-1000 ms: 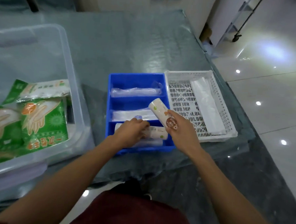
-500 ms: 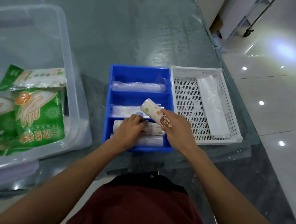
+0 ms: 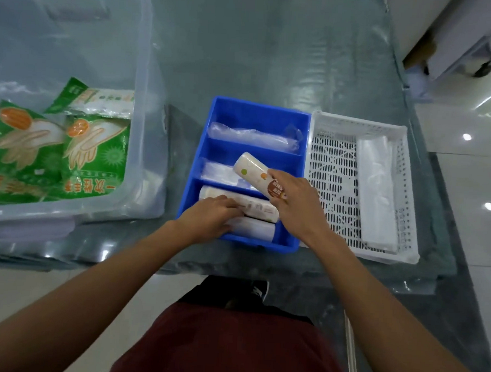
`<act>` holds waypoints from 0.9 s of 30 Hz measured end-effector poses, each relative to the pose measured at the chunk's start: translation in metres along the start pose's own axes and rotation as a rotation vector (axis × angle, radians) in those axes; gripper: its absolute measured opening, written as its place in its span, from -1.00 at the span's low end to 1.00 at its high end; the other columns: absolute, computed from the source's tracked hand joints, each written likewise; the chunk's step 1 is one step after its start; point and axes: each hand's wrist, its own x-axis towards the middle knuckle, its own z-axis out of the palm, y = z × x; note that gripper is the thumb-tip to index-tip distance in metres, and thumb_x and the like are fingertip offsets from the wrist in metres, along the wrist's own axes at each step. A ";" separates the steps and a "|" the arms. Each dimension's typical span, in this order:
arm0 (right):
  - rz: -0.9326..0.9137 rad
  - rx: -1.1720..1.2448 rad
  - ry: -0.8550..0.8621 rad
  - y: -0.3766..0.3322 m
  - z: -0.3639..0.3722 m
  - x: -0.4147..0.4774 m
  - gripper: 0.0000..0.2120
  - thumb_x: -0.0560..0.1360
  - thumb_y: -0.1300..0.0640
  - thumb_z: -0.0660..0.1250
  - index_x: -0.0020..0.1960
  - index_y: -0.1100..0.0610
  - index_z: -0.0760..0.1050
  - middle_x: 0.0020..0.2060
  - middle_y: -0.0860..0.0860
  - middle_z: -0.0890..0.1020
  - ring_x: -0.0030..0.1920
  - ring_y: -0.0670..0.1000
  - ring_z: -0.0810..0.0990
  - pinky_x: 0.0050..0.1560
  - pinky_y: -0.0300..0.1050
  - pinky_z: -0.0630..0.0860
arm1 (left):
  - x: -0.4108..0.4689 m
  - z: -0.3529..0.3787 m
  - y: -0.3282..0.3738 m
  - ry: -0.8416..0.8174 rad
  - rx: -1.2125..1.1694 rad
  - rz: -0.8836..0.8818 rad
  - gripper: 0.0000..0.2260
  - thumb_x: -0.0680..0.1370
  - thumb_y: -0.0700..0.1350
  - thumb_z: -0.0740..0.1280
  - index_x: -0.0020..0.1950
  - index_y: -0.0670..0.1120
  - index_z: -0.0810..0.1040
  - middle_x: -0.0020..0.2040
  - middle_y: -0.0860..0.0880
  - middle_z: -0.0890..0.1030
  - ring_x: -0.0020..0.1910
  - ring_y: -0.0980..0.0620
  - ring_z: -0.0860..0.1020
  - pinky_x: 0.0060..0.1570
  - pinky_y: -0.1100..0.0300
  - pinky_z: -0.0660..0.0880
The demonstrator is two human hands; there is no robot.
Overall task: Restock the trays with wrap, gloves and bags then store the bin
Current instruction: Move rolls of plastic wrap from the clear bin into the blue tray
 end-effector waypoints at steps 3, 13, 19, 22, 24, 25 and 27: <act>-0.024 -0.006 -0.010 0.003 -0.001 -0.001 -0.46 0.52 0.12 0.38 0.45 -0.07 0.32 0.29 -0.07 0.54 0.20 0.05 0.48 0.24 0.10 0.40 | 0.002 0.000 0.000 -0.064 -0.005 -0.045 -0.61 0.55 -0.06 0.38 0.38 0.04 0.52 0.39 0.02 0.50 0.33 -0.05 0.45 0.13 0.06 0.45; -0.056 0.050 0.010 0.010 -0.011 -0.009 -0.45 0.51 0.15 0.40 0.45 -0.05 0.33 0.24 -0.03 0.56 0.20 0.04 0.47 0.25 0.15 0.44 | 0.018 -0.004 0.016 -0.167 0.245 0.010 -0.55 0.51 0.01 0.41 0.39 0.01 0.47 0.26 -0.05 0.56 0.22 -0.09 0.50 0.05 -0.06 0.54; -0.090 0.062 0.012 0.011 -0.021 -0.015 -0.46 0.53 0.15 0.38 0.46 -0.05 0.33 0.28 -0.03 0.54 0.21 0.01 0.46 0.26 0.13 0.45 | 0.016 0.000 0.020 -0.126 0.196 -0.021 -0.61 0.53 -0.06 0.35 0.36 -0.03 0.51 0.27 -0.07 0.55 0.24 -0.10 0.47 0.10 -0.05 0.52; -0.105 0.076 0.029 0.014 -0.029 -0.016 -0.46 0.53 0.16 0.38 0.46 -0.04 0.33 0.28 -0.02 0.54 0.21 0.01 0.46 0.26 0.13 0.46 | 0.014 -0.005 0.024 -0.066 0.049 -0.068 -0.56 0.56 -0.01 0.37 0.43 -0.02 0.44 0.35 -0.05 0.48 0.27 -0.10 0.49 0.13 -0.05 0.51; -0.088 0.090 0.055 0.014 -0.034 -0.016 -0.46 0.52 0.18 0.37 0.46 -0.03 0.34 0.27 0.00 0.54 0.19 0.02 0.46 0.25 0.12 0.45 | 0.014 -0.010 0.026 0.004 -0.056 -0.085 -0.55 0.55 0.02 0.39 0.43 0.03 0.40 0.35 0.00 0.45 0.18 -0.11 0.54 0.07 -0.09 0.53; -0.073 0.096 0.074 0.014 -0.036 -0.015 -0.46 0.52 0.19 0.37 0.46 -0.02 0.34 0.26 0.01 0.54 0.18 0.02 0.46 0.25 0.12 0.45 | 0.015 -0.012 0.027 0.036 -0.095 -0.088 -0.55 0.55 0.03 0.39 0.42 0.05 0.39 0.35 0.01 0.44 0.14 -0.10 0.55 0.05 -0.08 0.53; -0.035 0.118 0.111 0.014 -0.040 -0.011 -0.46 0.51 0.21 0.35 0.46 0.00 0.36 0.26 0.01 0.55 0.17 0.04 0.46 0.25 0.12 0.45 | 0.015 -0.017 0.028 0.083 -0.169 -0.103 -0.56 0.55 0.04 0.39 0.39 0.05 0.39 0.33 0.03 0.44 0.13 -0.05 0.54 0.06 -0.02 0.51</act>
